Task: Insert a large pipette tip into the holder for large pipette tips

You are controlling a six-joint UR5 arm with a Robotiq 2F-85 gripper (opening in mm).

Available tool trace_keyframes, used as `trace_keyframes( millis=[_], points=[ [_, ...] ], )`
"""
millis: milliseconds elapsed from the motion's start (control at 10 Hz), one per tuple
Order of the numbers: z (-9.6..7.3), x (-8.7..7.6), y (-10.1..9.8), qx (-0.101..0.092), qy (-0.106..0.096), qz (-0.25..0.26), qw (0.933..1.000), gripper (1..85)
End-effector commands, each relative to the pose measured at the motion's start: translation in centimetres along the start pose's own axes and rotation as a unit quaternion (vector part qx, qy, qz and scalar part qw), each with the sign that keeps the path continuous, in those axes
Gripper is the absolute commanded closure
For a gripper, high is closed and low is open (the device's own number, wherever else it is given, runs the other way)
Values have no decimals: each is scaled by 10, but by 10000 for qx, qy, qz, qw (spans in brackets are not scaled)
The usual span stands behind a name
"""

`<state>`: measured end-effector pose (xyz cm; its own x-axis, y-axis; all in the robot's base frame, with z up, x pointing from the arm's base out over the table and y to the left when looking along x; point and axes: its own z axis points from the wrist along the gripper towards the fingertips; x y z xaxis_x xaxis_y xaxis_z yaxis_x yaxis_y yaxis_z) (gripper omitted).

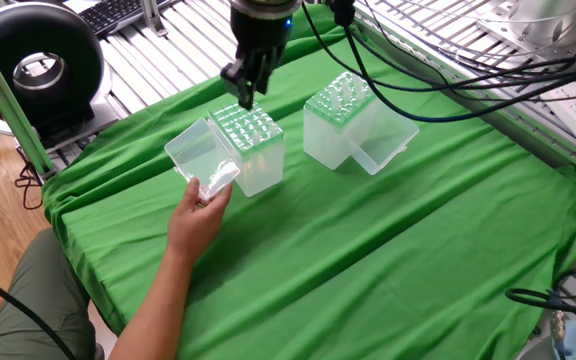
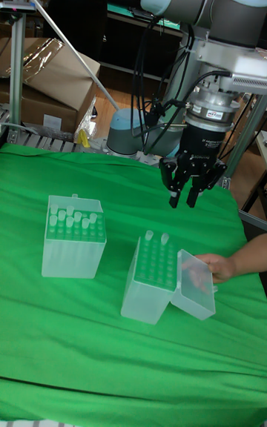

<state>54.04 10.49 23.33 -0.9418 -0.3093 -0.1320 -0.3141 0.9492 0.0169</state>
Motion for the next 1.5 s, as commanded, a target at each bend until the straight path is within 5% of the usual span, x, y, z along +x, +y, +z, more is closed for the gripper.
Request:
trace_keyframes(
  millis=[0,200,300,400,500,600,800,1100,1400],
  points=[
    [5,15,2,-120,264,-97,9995,403],
    [11,14,-7,21,280,251,9993,597],
    [14,19,-20,202,343,256,9989,630],
    [17,17,-30,292,296,461,9981,843],
    [14,27,-39,320,484,501,9971,847],
    [11,35,-33,127,621,558,9964,847],
    [5,41,-39,-89,674,526,9963,847],
    [-13,75,-89,243,1002,516,9933,847],
    [-17,107,-117,168,1163,396,9923,847]
  ],
)
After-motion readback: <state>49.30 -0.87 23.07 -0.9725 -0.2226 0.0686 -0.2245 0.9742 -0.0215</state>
